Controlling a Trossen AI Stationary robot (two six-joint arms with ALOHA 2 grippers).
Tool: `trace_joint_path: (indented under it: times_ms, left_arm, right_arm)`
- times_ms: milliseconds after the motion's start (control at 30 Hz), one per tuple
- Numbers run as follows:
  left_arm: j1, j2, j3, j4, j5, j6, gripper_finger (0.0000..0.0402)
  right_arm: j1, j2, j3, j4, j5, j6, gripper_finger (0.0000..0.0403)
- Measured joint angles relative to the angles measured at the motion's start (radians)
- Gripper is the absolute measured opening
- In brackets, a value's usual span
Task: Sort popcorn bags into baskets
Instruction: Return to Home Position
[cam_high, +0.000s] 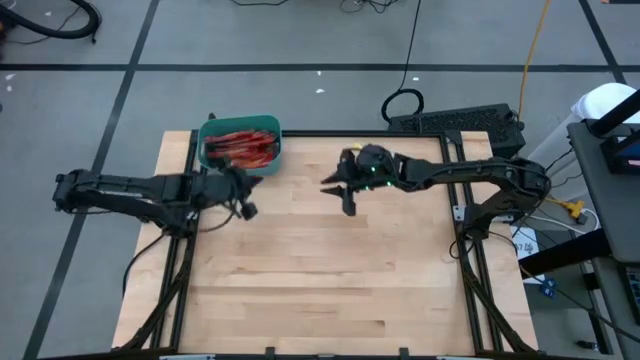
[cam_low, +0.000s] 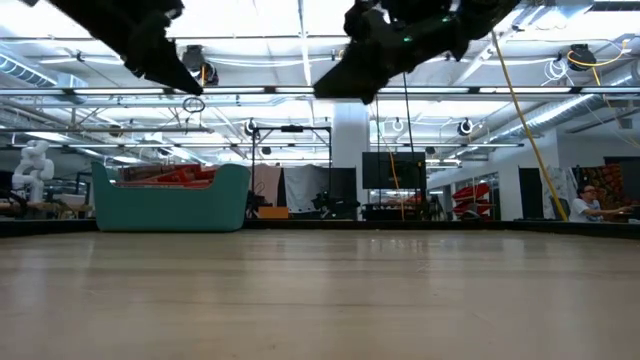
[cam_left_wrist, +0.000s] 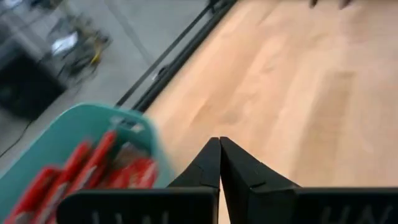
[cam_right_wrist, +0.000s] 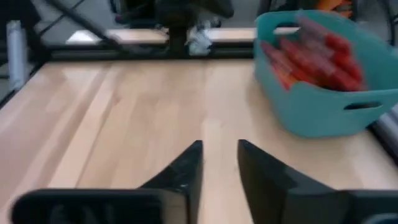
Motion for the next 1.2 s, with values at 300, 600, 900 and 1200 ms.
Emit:
trace_joint_path:
  times_ms: [300, 600, 900, 1200]
  left_arm:
    - [-0.133, -0.146, -0.241, 0.32, 0.024, 0.061, 0.0009]
    - [-0.164, -0.287, -0.426, 0.515, 0.061, 0.06, 0.0015]
    - [-0.171, -0.402, -0.524, 0.53, 0.094, 0.086, 0.0018]
    - [-0.171, -0.485, -0.594, 0.527, 0.109, 0.112, 0.0019]
  right_arm:
    - [0.032, -0.154, -0.169, 0.087, 0.141, -0.012, 0.0005]
    - [0.033, -0.363, -0.448, 0.253, 0.183, 0.004, 0.0007]
    - [0.031, -0.521, -0.604, 0.292, 0.235, -0.006, 0.0001]
    - [0.029, -0.638, -0.74, 0.314, 0.234, 0.007, 0.0]
